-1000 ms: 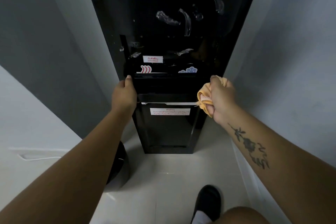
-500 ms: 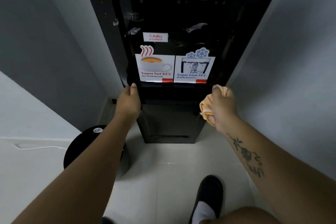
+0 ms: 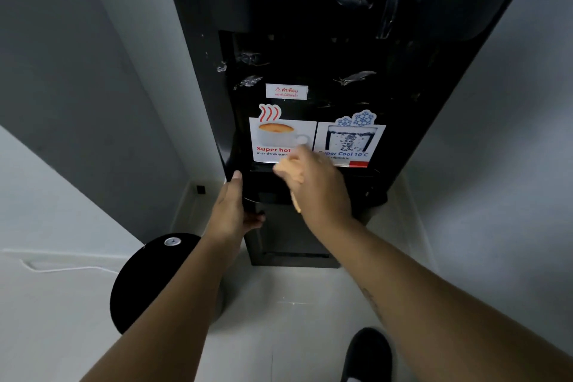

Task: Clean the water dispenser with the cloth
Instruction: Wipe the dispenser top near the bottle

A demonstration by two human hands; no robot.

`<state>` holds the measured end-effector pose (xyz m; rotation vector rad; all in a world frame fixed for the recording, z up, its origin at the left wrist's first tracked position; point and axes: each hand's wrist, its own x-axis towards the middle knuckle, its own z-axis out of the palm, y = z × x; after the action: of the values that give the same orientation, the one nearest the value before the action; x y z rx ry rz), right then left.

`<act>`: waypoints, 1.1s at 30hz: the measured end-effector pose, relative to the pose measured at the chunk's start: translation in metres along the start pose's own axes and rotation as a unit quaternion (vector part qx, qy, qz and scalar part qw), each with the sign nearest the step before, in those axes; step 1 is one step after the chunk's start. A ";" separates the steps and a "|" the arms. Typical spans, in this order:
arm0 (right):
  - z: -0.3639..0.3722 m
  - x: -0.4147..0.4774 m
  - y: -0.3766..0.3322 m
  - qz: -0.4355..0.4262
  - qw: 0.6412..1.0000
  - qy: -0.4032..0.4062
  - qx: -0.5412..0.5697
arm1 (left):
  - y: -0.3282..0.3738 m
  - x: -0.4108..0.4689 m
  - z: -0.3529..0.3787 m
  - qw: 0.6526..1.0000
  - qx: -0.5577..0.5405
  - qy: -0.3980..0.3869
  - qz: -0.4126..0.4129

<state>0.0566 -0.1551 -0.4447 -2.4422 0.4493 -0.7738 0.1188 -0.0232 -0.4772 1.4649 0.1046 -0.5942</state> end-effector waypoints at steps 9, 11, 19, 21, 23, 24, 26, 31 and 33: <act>-0.012 -0.009 0.008 -0.165 0.949 -0.270 -0.004 | 0.000 -0.001 -0.010 0.992 -0.091 -0.085 -0.036; -0.036 -0.007 0.034 -0.115 0.948 -0.292 -0.049 | 0.001 0.000 -0.010 0.993 -0.076 -0.089 -0.028; -0.059 0.008 0.049 0.014 0.964 -0.256 -0.063 | 0.013 -0.008 0.000 0.994 -0.076 -0.063 -0.043; -0.029 0.004 0.025 0.045 0.986 -0.159 0.004 | 0.010 -0.011 0.000 0.991 -0.104 -0.069 -0.051; -0.003 -0.002 0.004 0.022 0.983 -0.180 0.039 | 0.007 -0.012 -0.002 0.988 -0.123 -0.077 -0.058; 0.003 -0.004 -0.005 0.001 0.973 -0.224 0.050 | 0.007 -0.011 -0.003 0.987 -0.127 -0.084 -0.056; -0.002 0.003 -0.012 -0.019 0.949 -0.306 0.071 | 0.009 -0.010 -0.004 0.986 -0.127 -0.095 -0.046; -0.048 0.016 0.026 -0.044 0.938 -0.343 -0.014 | 0.011 -0.008 -0.005 0.987 -0.114 -0.099 -0.046; -0.062 0.010 0.041 -0.066 0.969 -0.226 -0.073 | 0.011 -0.008 -0.006 0.987 -0.117 -0.101 -0.048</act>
<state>0.0211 -0.2166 -0.4209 -2.7010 0.1712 -0.2191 0.1181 -0.0150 -0.4649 1.1710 0.0824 -0.7796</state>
